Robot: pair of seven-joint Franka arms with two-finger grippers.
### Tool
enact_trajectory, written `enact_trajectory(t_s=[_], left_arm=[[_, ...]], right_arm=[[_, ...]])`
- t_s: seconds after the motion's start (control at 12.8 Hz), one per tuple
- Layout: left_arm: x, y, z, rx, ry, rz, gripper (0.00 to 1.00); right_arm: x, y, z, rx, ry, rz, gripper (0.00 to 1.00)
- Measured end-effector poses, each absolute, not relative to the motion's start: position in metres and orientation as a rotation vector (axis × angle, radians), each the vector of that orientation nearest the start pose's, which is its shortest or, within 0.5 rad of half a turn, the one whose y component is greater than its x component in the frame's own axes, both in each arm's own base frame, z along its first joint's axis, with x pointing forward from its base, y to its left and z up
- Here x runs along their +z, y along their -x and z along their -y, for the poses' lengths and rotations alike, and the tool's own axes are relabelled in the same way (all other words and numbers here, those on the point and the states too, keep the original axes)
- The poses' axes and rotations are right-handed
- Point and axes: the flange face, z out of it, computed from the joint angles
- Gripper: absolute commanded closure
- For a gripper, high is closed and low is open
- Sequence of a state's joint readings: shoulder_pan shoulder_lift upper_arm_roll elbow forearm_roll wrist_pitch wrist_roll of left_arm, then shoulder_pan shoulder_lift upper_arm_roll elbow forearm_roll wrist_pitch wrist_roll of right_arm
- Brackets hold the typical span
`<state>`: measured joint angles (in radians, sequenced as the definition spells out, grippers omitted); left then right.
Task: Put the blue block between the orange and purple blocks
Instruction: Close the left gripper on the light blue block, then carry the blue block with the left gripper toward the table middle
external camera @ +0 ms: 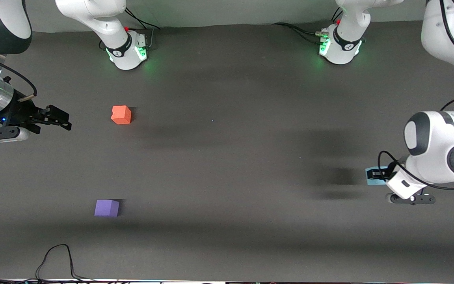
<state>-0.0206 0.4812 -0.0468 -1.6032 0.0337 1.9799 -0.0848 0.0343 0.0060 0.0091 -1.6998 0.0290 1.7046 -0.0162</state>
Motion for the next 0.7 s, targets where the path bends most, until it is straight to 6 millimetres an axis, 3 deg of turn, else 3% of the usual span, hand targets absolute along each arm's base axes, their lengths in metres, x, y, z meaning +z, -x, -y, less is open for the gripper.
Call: enact_trajectory(t_s=[0.16, 0.31, 0.47, 0.7], left_arm=[[0.364, -0.664, 0.127, 0.144, 3.112, 0.09, 0.73], [0.368, -0.642, 0.234, 0.118, 3.102, 0.171, 0.73], [0.366, -0.604, 0.342, 0.097, 3.103, 0.22, 0.73], [0.351, -0.533, 0.484, 0.075, 3.118, 0.179, 0.73]], right_arm=[[0.571, -0.563, -0.027, 0.003, 3.112, 0.087, 0.0], [0.571, -0.563, -0.027, 0.003, 3.112, 0.086, 0.0], [0.571, -0.563, -0.027, 0.003, 3.112, 0.086, 0.0], [0.571, -0.563, -0.027, 0.004, 3.112, 0.087, 0.0]])
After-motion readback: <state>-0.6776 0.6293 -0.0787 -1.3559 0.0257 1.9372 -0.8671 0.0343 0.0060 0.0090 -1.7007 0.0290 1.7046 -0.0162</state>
